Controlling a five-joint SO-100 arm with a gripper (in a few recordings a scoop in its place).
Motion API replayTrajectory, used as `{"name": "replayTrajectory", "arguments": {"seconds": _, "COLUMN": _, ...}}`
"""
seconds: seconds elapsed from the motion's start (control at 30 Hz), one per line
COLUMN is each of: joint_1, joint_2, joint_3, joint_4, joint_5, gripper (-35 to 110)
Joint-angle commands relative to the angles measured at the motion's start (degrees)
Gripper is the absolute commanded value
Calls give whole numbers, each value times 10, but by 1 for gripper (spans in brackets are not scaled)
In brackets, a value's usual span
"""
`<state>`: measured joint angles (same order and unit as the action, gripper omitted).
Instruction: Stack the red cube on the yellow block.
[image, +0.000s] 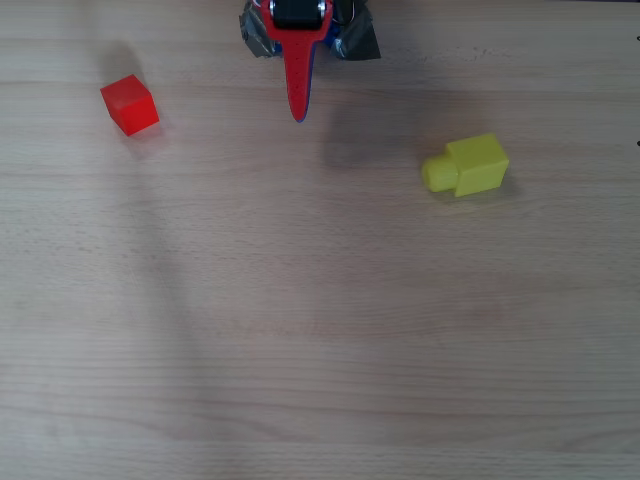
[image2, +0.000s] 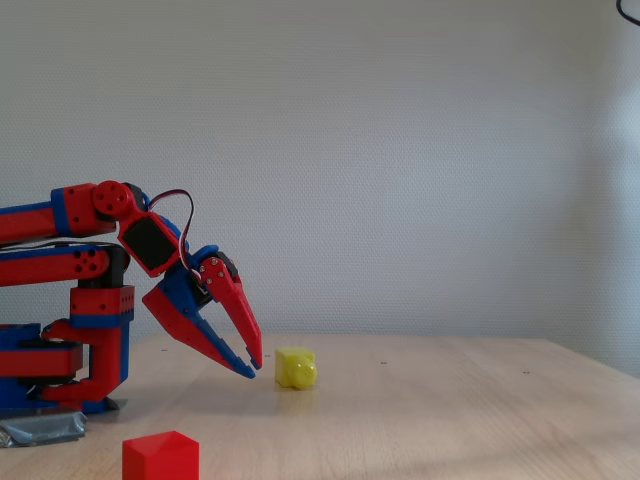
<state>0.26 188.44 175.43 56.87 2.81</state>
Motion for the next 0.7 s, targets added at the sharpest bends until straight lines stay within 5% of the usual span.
{"name": "replayTrajectory", "arguments": {"seconds": 0.0, "joint_1": 85, "joint_2": -99, "joint_3": -96, "joint_4": -12, "joint_5": 91, "gripper": 11}}
{"name": "replayTrajectory", "arguments": {"seconds": 0.67, "joint_1": 87, "joint_2": -117, "joint_3": -102, "joint_4": -6, "joint_5": 109, "gripper": 4}}
